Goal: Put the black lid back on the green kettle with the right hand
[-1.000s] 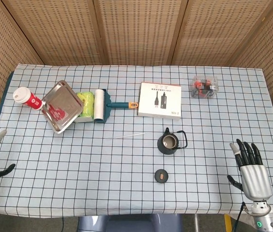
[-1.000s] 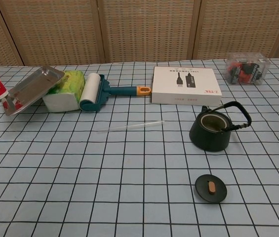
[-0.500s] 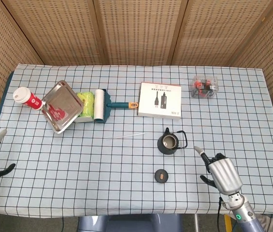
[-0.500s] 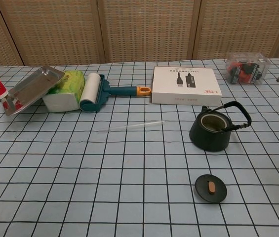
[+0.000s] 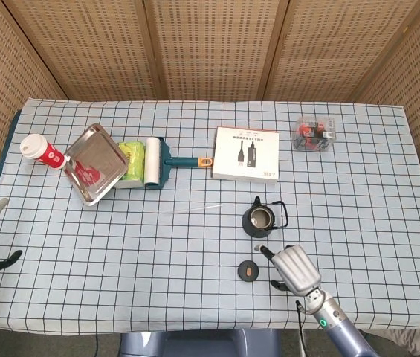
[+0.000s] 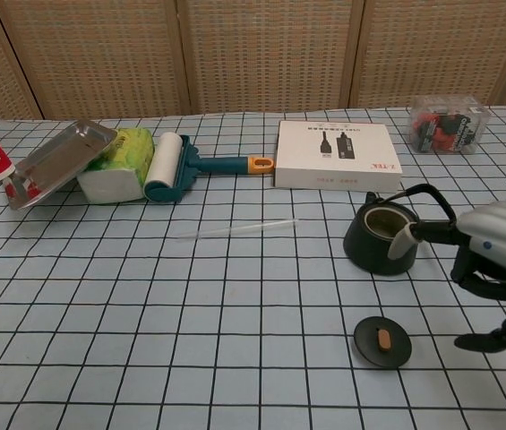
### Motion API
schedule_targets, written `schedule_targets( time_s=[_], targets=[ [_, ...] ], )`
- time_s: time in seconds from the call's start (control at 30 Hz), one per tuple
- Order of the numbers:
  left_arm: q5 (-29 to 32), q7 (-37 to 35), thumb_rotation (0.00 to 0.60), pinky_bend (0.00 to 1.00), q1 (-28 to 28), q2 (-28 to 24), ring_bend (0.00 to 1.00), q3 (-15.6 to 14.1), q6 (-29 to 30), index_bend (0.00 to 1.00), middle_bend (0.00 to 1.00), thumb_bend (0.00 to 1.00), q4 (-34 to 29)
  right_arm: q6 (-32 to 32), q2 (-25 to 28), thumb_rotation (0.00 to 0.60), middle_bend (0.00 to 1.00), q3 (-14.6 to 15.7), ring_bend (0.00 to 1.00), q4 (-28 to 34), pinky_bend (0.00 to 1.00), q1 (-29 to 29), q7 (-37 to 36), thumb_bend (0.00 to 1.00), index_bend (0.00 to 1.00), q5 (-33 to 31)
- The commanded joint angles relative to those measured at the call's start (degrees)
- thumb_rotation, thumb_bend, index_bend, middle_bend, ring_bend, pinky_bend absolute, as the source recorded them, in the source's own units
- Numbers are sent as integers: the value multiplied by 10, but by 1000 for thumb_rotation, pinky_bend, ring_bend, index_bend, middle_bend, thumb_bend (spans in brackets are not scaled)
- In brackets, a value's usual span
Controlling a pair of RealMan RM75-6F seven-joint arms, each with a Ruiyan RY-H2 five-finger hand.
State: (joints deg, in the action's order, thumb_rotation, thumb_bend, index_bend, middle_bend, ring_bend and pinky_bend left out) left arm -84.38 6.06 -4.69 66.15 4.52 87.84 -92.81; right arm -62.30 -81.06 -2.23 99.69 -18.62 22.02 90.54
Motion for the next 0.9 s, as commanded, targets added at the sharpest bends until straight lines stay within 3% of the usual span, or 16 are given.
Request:
schedule_targets(
  time_s=[0.03,0.9],
  targets=[
    [0,-1,600,0,0,0,0,0,-1,0,0,0,0,20,-21,600,993,0,984,-5,710,-13,20,325,291,-22],
    [-2,0,600,0,-2,0,0,-3,-5,0,0,0,-1,36,-76,600,992,4,984,-53,710,-38,37,324,324,-79]
  ],
)
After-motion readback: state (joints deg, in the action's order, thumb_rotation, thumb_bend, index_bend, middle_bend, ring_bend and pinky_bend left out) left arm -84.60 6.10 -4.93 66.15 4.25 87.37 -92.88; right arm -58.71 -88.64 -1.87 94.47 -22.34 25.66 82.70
